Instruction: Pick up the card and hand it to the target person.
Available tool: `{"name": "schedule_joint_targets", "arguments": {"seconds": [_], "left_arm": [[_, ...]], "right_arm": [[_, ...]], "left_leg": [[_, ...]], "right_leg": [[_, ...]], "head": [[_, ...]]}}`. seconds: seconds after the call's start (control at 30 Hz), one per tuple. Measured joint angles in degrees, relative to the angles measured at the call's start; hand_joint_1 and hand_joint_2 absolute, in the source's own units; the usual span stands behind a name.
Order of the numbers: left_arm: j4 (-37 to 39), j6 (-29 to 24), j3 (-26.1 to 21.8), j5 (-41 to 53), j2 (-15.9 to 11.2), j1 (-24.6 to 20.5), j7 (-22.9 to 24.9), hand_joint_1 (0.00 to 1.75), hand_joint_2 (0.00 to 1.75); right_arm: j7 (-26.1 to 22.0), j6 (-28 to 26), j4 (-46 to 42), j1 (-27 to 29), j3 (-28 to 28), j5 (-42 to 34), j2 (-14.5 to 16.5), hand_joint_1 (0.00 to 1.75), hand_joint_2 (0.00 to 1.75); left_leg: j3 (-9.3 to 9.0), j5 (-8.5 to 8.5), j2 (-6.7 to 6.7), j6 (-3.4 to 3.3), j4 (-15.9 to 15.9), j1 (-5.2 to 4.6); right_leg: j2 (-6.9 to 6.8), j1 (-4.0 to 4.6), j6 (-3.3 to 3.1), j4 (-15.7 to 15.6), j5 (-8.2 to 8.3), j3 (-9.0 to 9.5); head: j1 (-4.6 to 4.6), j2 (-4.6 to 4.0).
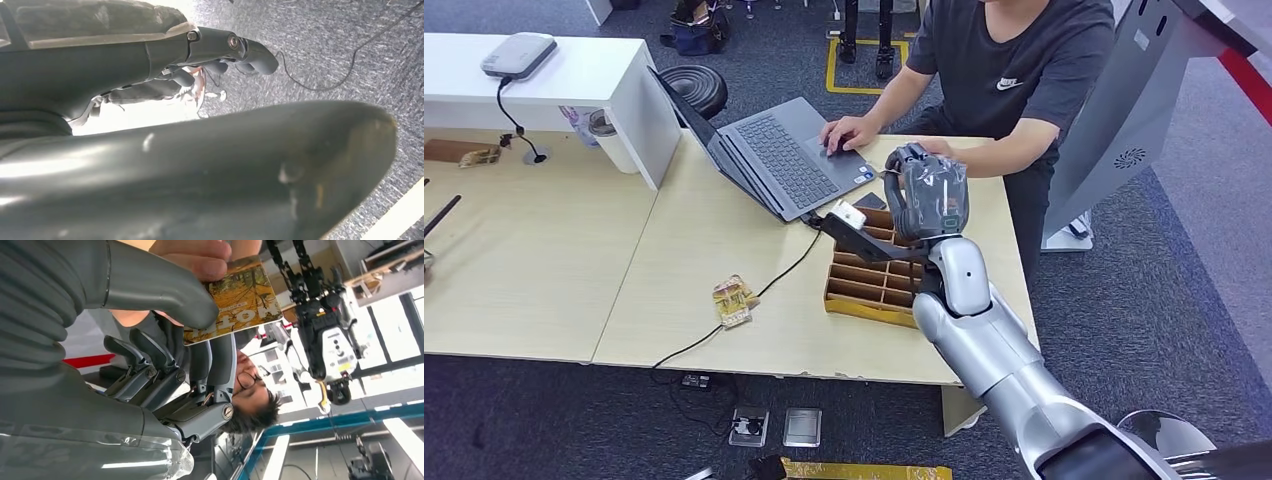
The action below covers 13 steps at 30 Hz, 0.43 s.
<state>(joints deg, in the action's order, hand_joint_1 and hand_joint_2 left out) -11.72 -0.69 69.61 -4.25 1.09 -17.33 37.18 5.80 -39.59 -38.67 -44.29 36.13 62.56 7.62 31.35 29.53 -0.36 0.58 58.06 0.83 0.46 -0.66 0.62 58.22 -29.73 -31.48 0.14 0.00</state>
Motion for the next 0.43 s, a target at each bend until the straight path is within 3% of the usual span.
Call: {"name": "schedule_joint_targets", "arguments": {"seconds": [0.03,0.07,0.23,0.43], "left_arm": [[0.0,-0.02,-0.11,-0.08,0.06,0.02,0.0,0.0,0.0],[0.0,-0.07,-0.26,-0.23,0.13,0.06,0.01,0.0,0.0],[0.0,-0.32,-0.85,-0.82,0.58,0.51,0.02,0.0,0.0],[0.0,0.01,-0.95,-0.72,0.68,0.79,0.02,0.0,0.0]], "right_arm": [[0.36,0.27,1.26,-0.47,0.07,0.14,0.33,0.33,1.75],[0.84,0.59,2.47,-0.9,0.14,0.28,0.63,0.03,1.75],[3.21,0.73,6.84,-1.91,0.37,0.55,1.12,0.0,1.75],[0.61,-0.07,6.85,0.19,-0.67,3.16,0.3,0.0,1.75]], "left_leg": [[0.0,0.0,0.0,0.0,0.0,0.0],[0.0,0.0,0.0,0.0,0.0,0.0],[-0.01,0.0,0.0,0.0,0.0,0.0],[-0.01,0.0,0.0,0.0,0.02,-0.01]], "right_leg": [[0.0,0.0,0.0,0.0,0.0,0.0],[0.0,0.0,0.0,0.0,0.0,0.0],[-0.01,0.0,0.0,-0.01,0.0,-0.01],[0.0,0.0,0.0,-0.01,0.0,-0.03]], "head": [[-0.01,0.0],[-0.02,0.0],[0.01,0.0],[0.05,0.0]]}}
